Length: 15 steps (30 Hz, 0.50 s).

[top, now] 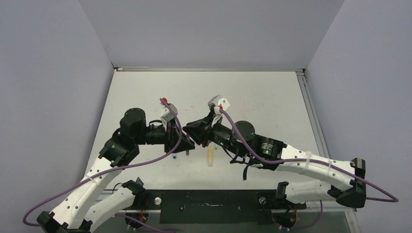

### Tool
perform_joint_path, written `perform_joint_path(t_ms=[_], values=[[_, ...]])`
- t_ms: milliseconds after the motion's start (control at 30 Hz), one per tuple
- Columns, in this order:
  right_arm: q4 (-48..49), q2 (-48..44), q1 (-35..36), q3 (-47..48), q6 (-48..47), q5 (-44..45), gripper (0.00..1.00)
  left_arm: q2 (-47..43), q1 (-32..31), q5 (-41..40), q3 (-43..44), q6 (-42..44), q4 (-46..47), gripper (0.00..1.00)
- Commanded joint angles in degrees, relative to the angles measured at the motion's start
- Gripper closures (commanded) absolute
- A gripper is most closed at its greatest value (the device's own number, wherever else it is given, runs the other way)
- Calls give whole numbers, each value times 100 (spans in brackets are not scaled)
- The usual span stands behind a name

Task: Insert the pens into the pen caps

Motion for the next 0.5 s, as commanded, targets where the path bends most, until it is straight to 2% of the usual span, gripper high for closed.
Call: perform_joint_path(t_ms=[0, 467], values=[[-1599, 136, 277, -532, 18, -1266, 95, 114, 147, -769, 916, -33, 1315, 100], [-1339, 113, 318, -1073, 171, -1715, 95, 381, 155, -928, 1553, 78, 1301, 100]])
